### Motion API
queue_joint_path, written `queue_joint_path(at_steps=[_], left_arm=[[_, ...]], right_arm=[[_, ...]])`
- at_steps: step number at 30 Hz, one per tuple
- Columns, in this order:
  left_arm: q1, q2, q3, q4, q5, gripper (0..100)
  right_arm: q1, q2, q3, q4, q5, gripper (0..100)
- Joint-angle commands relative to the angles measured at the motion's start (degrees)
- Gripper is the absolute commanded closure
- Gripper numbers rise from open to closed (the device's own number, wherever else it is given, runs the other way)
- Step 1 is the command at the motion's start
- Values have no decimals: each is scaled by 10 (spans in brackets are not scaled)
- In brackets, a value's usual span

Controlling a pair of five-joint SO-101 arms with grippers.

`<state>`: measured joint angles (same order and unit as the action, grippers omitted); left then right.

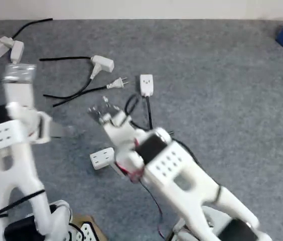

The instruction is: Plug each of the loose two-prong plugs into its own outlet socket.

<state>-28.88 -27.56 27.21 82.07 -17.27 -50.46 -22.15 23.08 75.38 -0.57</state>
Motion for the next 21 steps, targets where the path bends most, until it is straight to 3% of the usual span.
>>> queue_joint_path(at_steps=[1,5,9,21], left_arm=[[-116,-2,-5,-37,-32,652],[-182,-2,69,-135,-58,652],[-206,-2,133,-217,-62,652],[-209,-2,225,-316,-60,652]], right_arm=[[10,81,-150,58,-11,992],[10,185,-259,106,-28,992],[7,286,-342,151,-49,992],[7,438,-531,241,-71,992]])
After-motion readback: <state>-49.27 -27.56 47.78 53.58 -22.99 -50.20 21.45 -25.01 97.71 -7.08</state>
